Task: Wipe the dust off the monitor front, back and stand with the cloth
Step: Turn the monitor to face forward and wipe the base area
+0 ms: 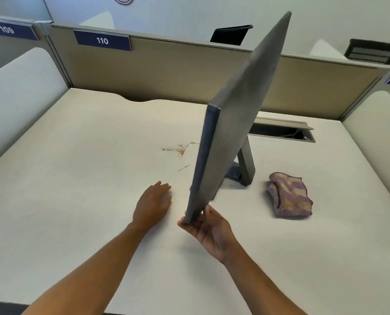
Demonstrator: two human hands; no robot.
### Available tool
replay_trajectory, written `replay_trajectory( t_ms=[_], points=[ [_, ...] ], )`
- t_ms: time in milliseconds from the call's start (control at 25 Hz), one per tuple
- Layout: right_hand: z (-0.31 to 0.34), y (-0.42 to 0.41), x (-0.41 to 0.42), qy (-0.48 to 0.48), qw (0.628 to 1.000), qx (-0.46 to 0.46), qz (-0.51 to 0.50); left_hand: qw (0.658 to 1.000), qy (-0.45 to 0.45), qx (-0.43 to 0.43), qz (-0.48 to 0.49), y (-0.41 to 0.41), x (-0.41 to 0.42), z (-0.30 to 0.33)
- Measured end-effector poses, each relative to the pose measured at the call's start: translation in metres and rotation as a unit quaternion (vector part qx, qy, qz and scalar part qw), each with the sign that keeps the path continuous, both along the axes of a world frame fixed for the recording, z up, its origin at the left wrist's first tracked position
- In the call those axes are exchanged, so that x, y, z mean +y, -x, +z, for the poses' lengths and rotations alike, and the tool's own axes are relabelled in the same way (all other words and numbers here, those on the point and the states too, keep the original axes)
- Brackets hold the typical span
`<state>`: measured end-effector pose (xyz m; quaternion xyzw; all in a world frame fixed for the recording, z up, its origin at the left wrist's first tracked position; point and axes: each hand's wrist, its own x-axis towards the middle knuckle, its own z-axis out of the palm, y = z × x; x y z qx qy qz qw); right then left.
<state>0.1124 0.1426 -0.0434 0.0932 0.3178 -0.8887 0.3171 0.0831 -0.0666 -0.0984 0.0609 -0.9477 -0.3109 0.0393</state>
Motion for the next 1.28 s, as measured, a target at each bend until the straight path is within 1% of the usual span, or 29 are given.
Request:
replay_trajectory(
  t_ms=[160,240,320,480,600,720,840,1000,1080,1200,1280],
  points=[
    [0.005,-0.002,0.038,-0.053,0.998,0.002,0.018,0.997,0.037,0.032,-0.052,0.010,0.012,-0.002],
    [0.009,-0.001,0.055,-0.077,0.997,0.014,0.029,0.995,0.044,0.058,-0.065,0.016,0.018,0.000],
    [0.009,0.000,0.073,-0.086,0.996,0.017,0.018,0.993,0.046,0.075,-0.073,0.023,0.023,0.001],
    [0.011,0.009,0.109,-0.121,0.992,0.018,-0.011,0.993,0.050,0.056,-0.087,0.035,0.029,-0.003],
    [0.015,0.012,0.132,-0.154,0.987,0.028,-0.028,0.992,0.044,0.064,-0.103,0.042,0.038,-0.003],
    [0.017,0.014,0.157,-0.158,0.986,0.027,-0.052,0.989,0.045,0.075,-0.116,0.046,0.042,-0.003],
    [0.014,0.016,0.190,-0.152,0.984,0.025,-0.093,0.989,0.044,0.081,-0.113,0.049,0.042,-0.004],
    [0.003,0.015,0.225,-0.128,0.969,0.100,-0.186,0.987,0.043,0.093,-0.122,0.053,0.045,-0.006],
    [-0.004,0.013,0.234,-0.155,0.955,0.126,-0.219,0.985,0.052,0.104,-0.129,0.057,0.049,-0.008],
    [-0.008,0.017,0.235,-0.202,0.933,0.111,-0.276,0.984,0.060,0.104,-0.130,0.065,0.058,-0.008],
    [-0.005,0.022,0.234,-0.205,0.925,0.104,-0.303,0.984,0.064,0.099,-0.132,0.070,0.065,-0.008]
  ],
)
